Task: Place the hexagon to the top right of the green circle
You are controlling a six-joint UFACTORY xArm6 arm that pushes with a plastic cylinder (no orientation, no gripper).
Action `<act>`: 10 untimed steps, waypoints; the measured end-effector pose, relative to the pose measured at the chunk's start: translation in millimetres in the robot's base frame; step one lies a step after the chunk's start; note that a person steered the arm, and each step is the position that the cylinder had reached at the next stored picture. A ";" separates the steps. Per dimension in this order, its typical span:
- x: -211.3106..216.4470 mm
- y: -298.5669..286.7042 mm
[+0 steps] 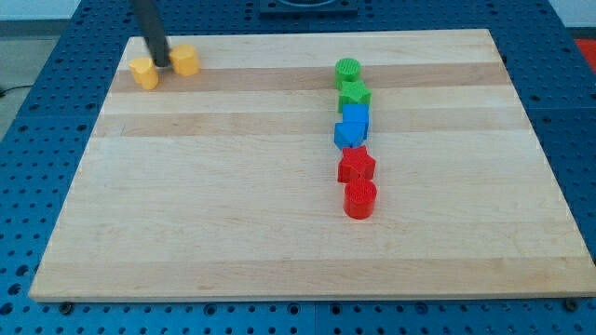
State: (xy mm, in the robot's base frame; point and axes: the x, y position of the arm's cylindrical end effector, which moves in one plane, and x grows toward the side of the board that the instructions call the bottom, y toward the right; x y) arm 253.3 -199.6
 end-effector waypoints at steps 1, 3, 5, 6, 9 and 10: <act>4.0 56.7; 5.9 158.0; 30.0 190.2; 51.3 188.9; 20.7 203.7; 1.7 216.8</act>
State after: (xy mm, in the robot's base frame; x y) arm 255.0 17.2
